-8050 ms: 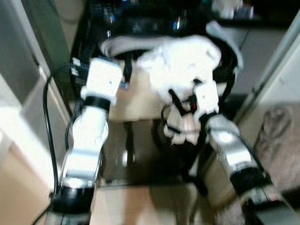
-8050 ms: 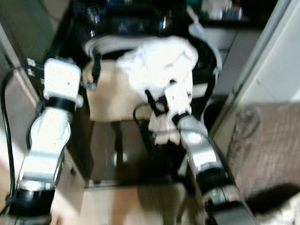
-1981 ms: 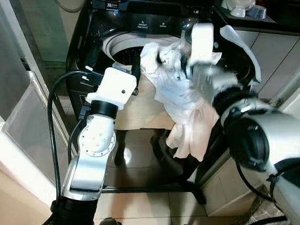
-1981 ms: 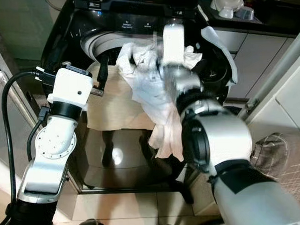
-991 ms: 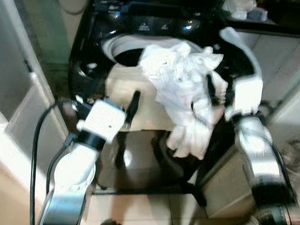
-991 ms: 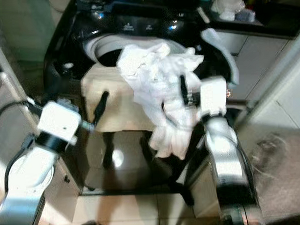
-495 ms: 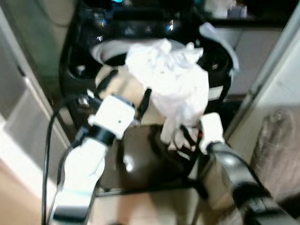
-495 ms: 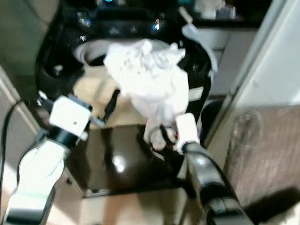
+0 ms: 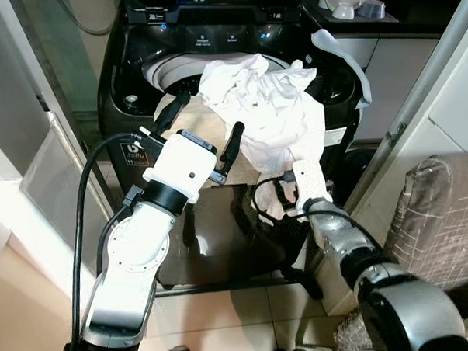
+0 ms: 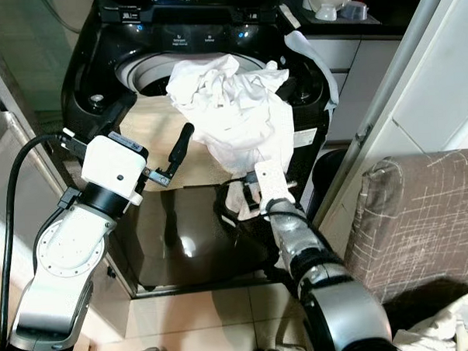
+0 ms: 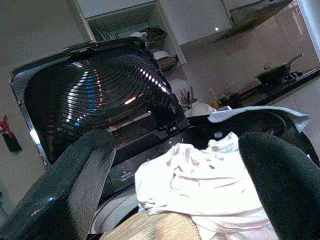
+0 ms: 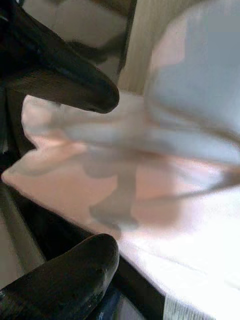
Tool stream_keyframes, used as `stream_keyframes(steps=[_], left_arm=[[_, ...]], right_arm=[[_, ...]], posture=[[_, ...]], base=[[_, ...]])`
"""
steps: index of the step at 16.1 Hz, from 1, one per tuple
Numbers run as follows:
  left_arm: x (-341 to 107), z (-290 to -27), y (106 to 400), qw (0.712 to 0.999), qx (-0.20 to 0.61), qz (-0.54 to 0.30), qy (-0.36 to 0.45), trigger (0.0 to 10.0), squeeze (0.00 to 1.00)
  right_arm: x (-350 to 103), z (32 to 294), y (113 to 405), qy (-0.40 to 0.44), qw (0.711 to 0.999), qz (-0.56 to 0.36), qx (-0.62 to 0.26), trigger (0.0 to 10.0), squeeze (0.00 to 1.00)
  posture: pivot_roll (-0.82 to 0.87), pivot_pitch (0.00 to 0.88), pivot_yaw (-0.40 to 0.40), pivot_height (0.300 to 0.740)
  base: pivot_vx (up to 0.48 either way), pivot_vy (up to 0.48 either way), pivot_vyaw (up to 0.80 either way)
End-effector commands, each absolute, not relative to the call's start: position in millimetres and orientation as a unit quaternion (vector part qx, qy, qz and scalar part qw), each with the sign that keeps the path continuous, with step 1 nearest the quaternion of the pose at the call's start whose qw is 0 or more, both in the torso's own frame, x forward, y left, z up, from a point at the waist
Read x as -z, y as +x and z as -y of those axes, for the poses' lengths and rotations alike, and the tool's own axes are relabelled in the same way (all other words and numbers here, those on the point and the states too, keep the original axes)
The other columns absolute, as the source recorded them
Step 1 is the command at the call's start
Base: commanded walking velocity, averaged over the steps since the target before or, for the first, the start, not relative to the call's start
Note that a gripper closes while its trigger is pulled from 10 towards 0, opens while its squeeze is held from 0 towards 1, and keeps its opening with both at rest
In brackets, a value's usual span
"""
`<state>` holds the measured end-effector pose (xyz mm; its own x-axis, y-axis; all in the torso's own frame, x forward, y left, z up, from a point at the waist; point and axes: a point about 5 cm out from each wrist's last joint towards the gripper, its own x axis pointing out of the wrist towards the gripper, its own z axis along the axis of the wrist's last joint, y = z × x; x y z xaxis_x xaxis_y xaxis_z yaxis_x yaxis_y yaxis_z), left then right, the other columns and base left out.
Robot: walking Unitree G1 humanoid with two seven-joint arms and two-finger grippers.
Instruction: Clothes washing
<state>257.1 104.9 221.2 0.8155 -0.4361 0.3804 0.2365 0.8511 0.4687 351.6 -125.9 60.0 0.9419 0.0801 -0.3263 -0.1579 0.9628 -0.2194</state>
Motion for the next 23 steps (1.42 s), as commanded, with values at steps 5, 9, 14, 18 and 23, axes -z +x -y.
stream_keyframes(steps=[5,9,14,18,23], left_arm=[[-224,-102,252,0.935,0.172,0.239,0.196,10.0,0.0],[-223,-102,240,0.94,0.18,0.224,0.183,10.0,0.0],[-227,-106,224,0.946,0.153,0.217,0.187,10.0,0.0],[-227,-111,211,0.949,0.144,0.2,0.194,10.0,0.0],[-226,-113,203,0.952,0.141,0.184,0.2,10.0,0.0]], right_arm=[[-85,130,371,-0.121,0.981,-0.152,-0.016,10.0,0.0],[-96,128,377,-0.106,0.982,-0.154,0.003,10.0,0.0],[-92,127,376,-0.084,0.98,-0.178,0.014,10.0,0.0],[-88,127,374,-0.085,0.978,-0.19,0.023,6.6,0.0],[-90,126,376,-0.044,0.979,-0.197,0.026,0.0,0.0]], posture=[[0.22,0.113,-0.047,0.74],[0.26,0.168,-0.042,0.74],[0.33,0.241,-0.052,0.74],[0.37,0.283,-0.037,0.74],[0.39,0.299,-0.031,0.74]], base=[[0.0,0.0,0.0],[0.48,0.0,0.0],[0.166,0.0,0.0],[0.0,0.0,0.0],[0.0,0.0,0.0]])
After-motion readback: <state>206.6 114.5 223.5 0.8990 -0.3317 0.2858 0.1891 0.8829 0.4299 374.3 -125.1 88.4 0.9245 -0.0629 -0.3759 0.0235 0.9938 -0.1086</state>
